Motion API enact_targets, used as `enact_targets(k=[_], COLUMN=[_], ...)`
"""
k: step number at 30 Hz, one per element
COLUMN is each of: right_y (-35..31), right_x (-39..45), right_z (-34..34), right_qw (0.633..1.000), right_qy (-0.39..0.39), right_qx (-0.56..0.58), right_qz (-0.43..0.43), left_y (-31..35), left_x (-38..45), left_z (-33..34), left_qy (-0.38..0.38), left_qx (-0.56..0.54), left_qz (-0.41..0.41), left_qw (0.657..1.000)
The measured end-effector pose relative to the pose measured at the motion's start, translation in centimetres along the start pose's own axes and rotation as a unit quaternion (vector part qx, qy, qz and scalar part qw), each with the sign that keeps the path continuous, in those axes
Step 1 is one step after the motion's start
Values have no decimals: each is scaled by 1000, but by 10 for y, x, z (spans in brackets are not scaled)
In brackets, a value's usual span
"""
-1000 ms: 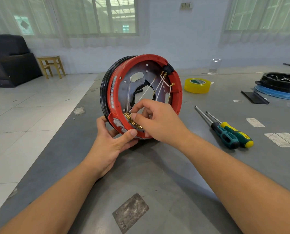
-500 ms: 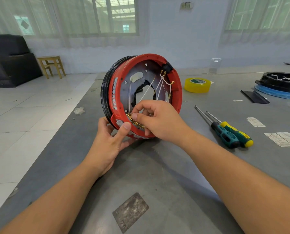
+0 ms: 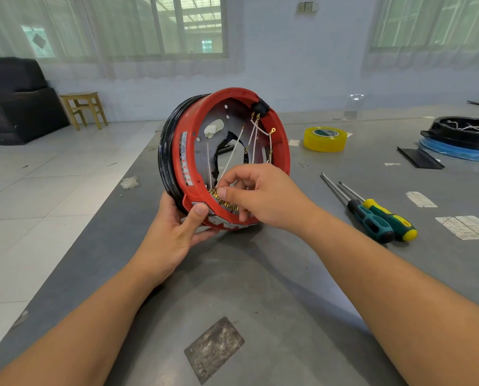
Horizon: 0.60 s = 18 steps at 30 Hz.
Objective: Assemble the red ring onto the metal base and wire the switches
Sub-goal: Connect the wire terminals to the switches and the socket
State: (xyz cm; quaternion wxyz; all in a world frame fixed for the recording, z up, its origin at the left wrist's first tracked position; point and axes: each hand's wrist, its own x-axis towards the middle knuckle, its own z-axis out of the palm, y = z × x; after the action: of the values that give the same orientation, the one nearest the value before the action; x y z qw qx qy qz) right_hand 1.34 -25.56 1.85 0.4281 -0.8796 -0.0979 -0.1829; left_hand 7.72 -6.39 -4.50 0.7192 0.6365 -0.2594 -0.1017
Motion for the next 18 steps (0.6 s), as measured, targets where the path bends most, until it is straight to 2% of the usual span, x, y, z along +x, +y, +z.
enact_targets(k=[18], right_y=[-4], right_x=[0], right_z=[-5], right_qw=[998], right_qy=[-27], right_qx=[37], right_qz=[37], left_y=[-1], left_x=[0], left_z=[-1], left_qy=[0], left_qx=[7], left_qz=[-6], left_qw=[1000])
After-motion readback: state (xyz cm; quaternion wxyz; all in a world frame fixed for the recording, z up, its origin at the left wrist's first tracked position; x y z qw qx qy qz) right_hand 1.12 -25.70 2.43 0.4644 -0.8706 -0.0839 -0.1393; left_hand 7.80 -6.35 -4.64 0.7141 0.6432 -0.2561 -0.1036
